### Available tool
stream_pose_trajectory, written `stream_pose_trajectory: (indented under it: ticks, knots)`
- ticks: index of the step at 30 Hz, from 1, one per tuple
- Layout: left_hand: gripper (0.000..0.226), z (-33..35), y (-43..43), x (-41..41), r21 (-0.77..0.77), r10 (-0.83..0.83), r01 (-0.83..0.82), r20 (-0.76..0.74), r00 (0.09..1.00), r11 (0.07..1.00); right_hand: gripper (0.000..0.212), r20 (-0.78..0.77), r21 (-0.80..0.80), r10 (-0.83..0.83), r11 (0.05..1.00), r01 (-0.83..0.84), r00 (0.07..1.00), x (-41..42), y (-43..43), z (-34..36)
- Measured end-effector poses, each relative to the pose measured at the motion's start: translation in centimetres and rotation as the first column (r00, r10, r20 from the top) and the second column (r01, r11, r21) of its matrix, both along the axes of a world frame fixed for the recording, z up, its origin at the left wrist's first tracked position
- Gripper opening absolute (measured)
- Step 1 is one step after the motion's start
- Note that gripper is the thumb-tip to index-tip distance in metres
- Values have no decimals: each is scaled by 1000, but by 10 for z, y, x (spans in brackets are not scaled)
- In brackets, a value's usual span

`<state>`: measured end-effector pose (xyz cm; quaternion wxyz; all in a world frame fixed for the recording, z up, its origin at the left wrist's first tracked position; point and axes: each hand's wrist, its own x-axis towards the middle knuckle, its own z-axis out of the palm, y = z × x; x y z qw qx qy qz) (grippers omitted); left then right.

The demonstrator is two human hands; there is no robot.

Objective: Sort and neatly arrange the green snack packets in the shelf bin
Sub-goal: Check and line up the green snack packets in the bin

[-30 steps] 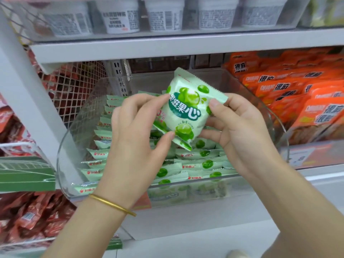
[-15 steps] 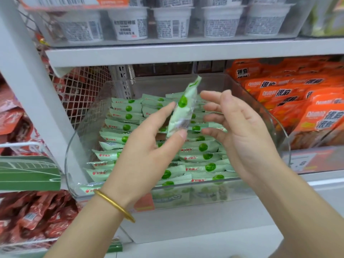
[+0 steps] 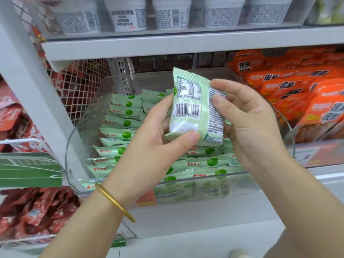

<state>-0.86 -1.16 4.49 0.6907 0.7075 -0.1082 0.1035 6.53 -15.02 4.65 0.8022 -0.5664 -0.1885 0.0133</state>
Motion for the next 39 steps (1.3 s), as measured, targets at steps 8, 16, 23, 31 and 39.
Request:
stream_pose_trajectory:
  ticks: [8,16,23,31,39]
  knots:
    - [63,3,1,0,8,2,-2,-8,1000,1000,20,-15,-3,4,1000,-4,1000,-3,0,2]
    - [59,2,2,1,11,1,-1,-13,1000,1000,19,-15,-29,16,999,-16,1000,-5,-1,3]
    - [56,1,3,2,23,52,-52,-2,999,998,13,-17,-19,13,1000,-13,1000,-3,-1,2]
    - [60,-2,12,8,-143,376,-392,-127,918,909,20,-54,-57,78,995,-81,995,-2,1,-3]
    - [21,7,32,10,-236,398,-474,-306,865,849,49,179,-293,58,956,-4,982,-1,3,-6]
